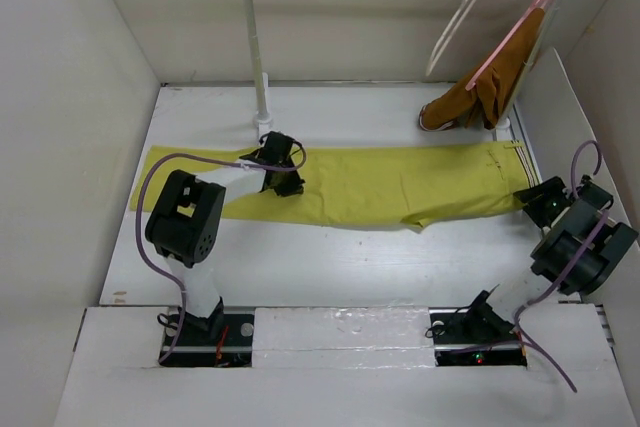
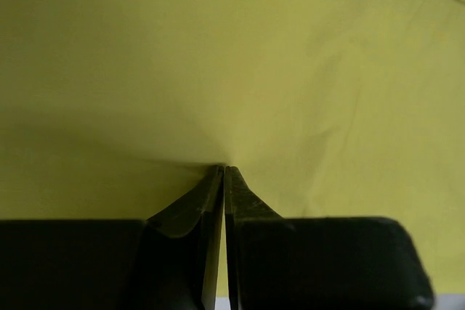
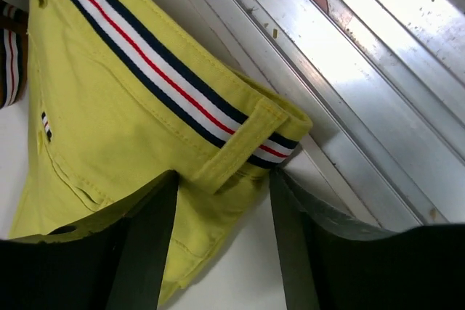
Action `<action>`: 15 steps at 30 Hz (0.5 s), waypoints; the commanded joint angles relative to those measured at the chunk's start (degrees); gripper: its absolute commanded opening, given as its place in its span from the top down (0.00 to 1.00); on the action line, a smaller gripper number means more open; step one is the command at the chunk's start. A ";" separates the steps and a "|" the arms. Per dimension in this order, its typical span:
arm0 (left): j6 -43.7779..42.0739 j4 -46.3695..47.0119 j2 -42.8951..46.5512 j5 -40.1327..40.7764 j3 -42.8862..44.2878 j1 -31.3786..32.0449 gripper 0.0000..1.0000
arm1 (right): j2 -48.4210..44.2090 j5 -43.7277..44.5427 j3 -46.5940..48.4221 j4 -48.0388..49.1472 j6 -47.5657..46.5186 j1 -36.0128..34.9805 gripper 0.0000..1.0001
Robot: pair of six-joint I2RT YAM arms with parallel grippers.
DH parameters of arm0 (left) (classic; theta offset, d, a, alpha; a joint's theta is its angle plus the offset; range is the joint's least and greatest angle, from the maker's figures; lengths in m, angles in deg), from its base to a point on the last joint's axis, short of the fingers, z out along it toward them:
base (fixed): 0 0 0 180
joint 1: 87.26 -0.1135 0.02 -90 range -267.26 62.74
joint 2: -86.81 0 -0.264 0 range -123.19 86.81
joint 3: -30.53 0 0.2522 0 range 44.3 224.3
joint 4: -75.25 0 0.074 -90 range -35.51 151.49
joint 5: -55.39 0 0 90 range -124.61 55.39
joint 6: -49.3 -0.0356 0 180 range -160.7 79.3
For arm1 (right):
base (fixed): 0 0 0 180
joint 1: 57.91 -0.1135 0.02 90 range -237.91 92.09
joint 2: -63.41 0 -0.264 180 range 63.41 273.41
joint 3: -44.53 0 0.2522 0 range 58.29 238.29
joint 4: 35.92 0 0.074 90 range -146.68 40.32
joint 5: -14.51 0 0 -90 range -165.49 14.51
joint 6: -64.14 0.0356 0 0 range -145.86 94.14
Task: Place the trousers on the hanger
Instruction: Fold the trousers at the center of the board.
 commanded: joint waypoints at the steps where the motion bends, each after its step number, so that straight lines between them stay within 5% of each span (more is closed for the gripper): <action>1: 0.80 -2.71 2.16 3.50 -1.92 -0.82 0.97 | 2.85 1.80 -0.63 4.18 4.70 -1.90 0.43; 3: 1.15 -2.90 3.04 3.50 -4.38 -2.14 0.98 | 3.90 1.63 -1.42 6.64 5.68 -2.60 0.61; 4: 1.07 -3.07 3.83 3.50 -5.26 -3.19 0.98 | 3.73 1.37 -1.60 6.82 6.03 -3.12 0.89; 5: 1.07 -3.33 4.10 5.51 -6.57 -3.20 0.98 | 3.12 1.28 -1.78 6.04 5.60 -3.13 0.97; 9: -0.08 -3.69 6.12 5.26 -9.48 -3.99 0.99 | -11.76 4.44 -1.25 -4.84 -1.77 -2.60 1.00; 15: -1.48 -4.83 8.31 4.47 -10.72 -3.99 0.99 | -37.81 10.41 -1.78 -22.07 -7.24 -11.29 1.00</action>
